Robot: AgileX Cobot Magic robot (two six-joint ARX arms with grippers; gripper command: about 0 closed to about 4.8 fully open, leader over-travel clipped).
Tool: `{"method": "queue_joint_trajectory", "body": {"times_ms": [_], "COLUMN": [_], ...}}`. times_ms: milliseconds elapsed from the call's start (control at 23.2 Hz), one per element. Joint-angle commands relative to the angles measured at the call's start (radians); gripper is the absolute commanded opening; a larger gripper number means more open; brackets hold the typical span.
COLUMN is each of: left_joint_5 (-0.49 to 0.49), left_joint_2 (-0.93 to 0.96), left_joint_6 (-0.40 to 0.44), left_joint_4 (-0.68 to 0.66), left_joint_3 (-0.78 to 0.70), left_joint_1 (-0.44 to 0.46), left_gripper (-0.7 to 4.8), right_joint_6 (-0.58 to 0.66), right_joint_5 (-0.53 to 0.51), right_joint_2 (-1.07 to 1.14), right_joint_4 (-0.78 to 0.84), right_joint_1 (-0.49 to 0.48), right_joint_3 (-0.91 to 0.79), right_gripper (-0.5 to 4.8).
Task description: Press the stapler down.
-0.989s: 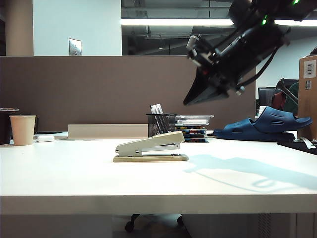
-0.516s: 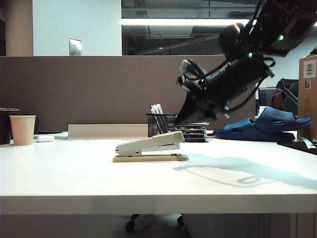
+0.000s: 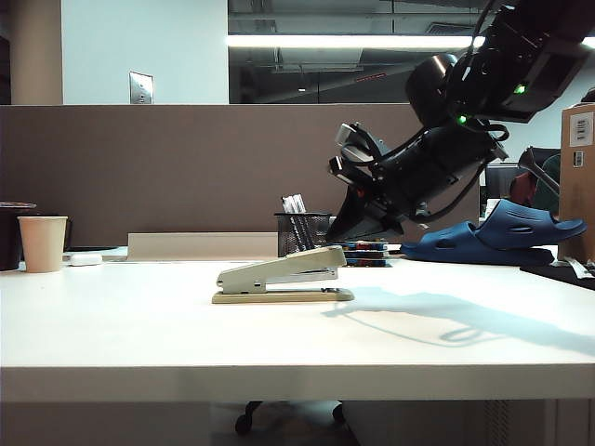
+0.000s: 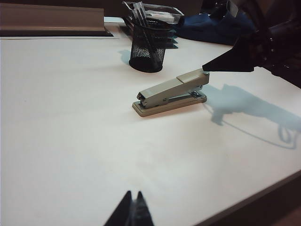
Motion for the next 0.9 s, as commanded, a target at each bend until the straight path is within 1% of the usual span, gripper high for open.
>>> {"method": "queue_joint_trajectory", "body": {"times_ms": [43,602,688,903], "left_joint_5": [-0.002,-0.002,-0.002,-0.002], "left_joint_2": [0.000,0.000,0.000,0.000], "left_joint_6": [0.004,0.004,0.004,0.004], "left_joint_4": [0.003,0.003,0.003,0.003], "left_joint_3": [0.008,0.008,0.008,0.008], "left_joint_1": [0.000,0.000,0.000,0.000], "left_gripper": [-0.05,-0.05,-0.05,-0.05], "right_joint_6": [0.003,0.019,0.022,0.022], "right_joint_5": [0.019,0.026,0.050,0.064], "right_joint_2": [0.002,0.040,0.040,0.053], "right_joint_4": [0.026,0.014,-0.010,-0.035], "right_joint_1": [0.000,0.000,0.000,-0.001], "right_joint_3": [0.005,0.005,0.005,0.005], "right_gripper": [-0.09,-0.09,-0.09,-0.09]}}
